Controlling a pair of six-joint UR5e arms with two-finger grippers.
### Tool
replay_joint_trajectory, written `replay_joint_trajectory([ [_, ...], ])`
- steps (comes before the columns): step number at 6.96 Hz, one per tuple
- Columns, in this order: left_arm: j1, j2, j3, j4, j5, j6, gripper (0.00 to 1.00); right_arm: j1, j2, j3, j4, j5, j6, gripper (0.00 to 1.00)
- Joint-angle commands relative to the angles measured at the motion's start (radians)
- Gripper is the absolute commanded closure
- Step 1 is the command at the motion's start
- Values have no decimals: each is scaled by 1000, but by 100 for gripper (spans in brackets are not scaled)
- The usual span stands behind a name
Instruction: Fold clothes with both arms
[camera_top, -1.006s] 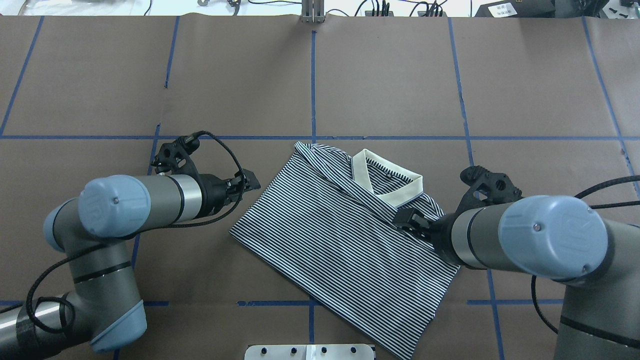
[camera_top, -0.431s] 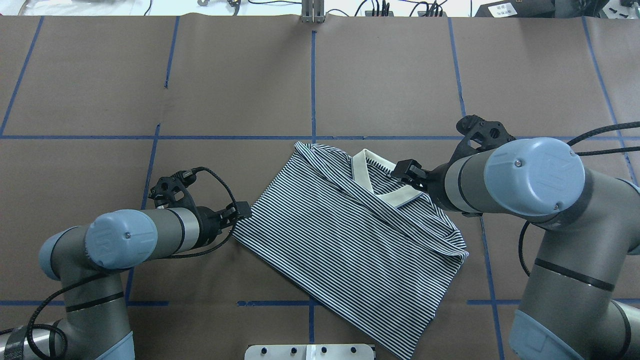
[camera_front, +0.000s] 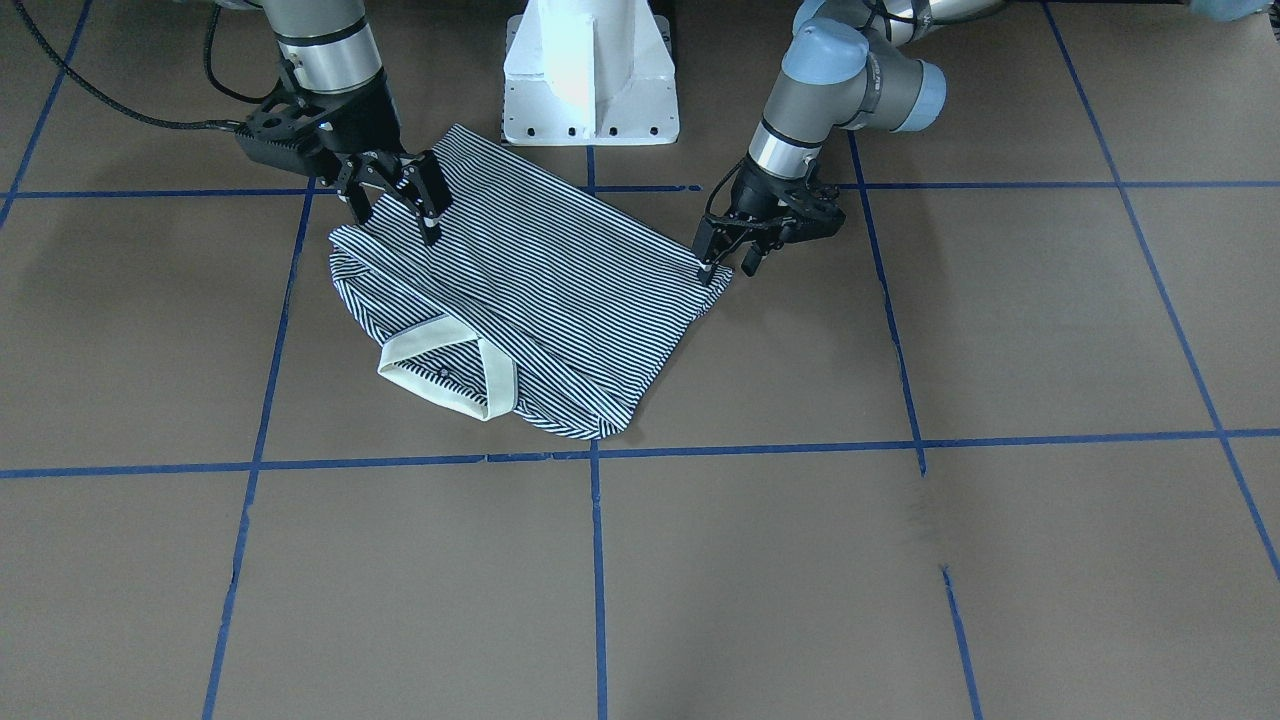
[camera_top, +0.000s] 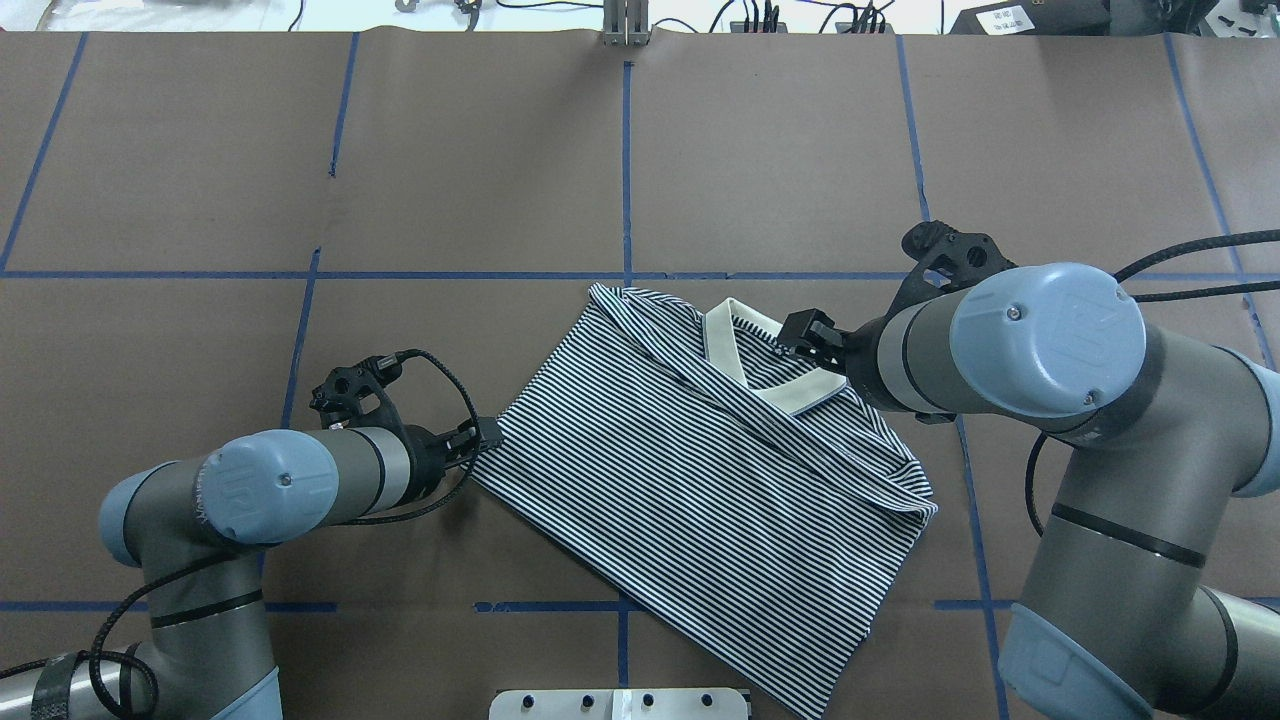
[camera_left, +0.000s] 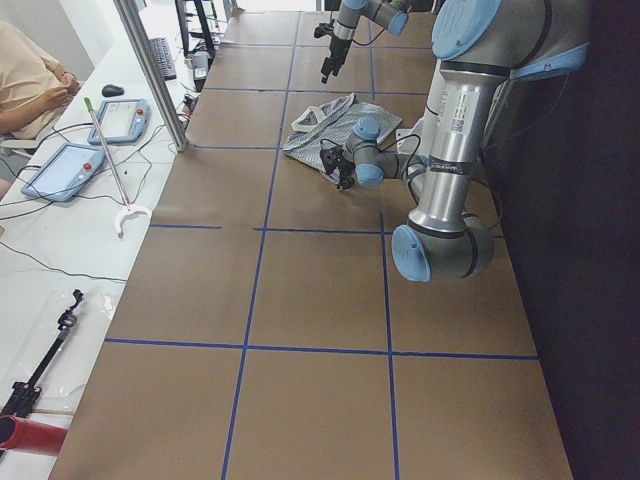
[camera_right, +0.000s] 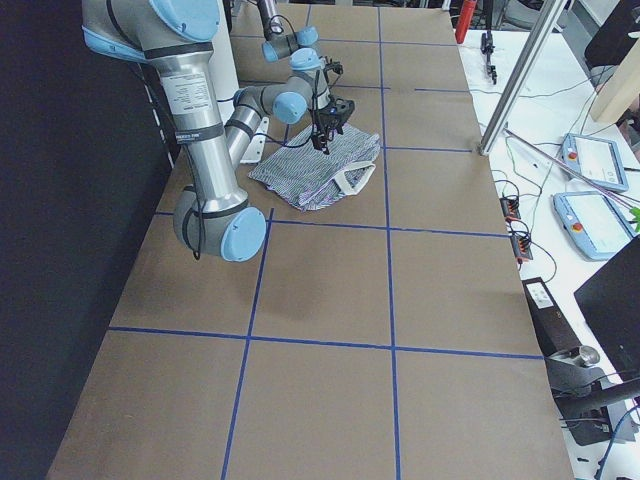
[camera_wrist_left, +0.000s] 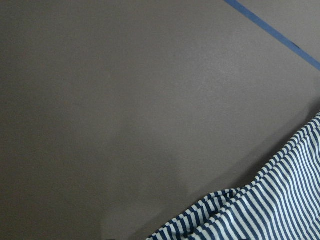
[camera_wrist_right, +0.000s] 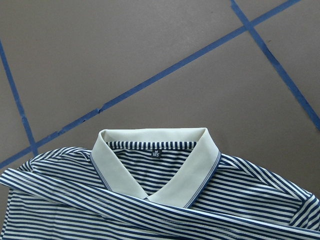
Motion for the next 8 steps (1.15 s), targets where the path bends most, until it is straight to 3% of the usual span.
replay_joint_trajectory([
  [1, 4, -2, 1, 2, 50, -1, 44, 4, 1, -3, -2, 1, -4, 0],
  [2, 4, -3, -4, 2, 50, -6, 99, 4, 1, -3, 0, 1, -4, 0],
  [8, 3, 1, -18, 2, 49, -5, 100, 2, 2, -6, 0, 0, -4, 0],
])
